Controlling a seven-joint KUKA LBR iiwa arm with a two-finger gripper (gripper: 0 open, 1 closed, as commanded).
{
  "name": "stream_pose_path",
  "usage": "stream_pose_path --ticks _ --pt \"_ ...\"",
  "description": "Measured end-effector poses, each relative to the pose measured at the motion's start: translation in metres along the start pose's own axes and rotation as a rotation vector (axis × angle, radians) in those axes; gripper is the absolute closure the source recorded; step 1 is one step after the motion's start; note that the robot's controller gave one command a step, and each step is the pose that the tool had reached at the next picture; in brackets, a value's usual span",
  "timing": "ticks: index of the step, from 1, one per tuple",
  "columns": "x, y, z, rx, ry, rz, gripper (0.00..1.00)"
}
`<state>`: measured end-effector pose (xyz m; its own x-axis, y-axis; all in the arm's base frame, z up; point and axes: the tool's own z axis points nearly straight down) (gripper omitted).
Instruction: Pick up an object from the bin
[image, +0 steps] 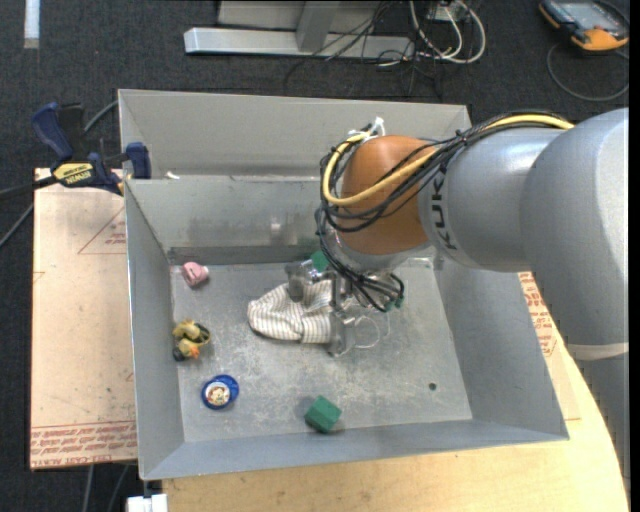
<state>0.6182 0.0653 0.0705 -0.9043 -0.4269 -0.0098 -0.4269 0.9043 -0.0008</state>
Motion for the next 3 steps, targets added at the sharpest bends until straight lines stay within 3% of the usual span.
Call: stream_pose_path --ticks 1,3 --pt "0.0083 0.0171 -0.0014 -0.012 0.004 -0.259 1.0" --pt "0.0086 0.0174 -0.0051 -0.012 0.005 -0.259 1.0"
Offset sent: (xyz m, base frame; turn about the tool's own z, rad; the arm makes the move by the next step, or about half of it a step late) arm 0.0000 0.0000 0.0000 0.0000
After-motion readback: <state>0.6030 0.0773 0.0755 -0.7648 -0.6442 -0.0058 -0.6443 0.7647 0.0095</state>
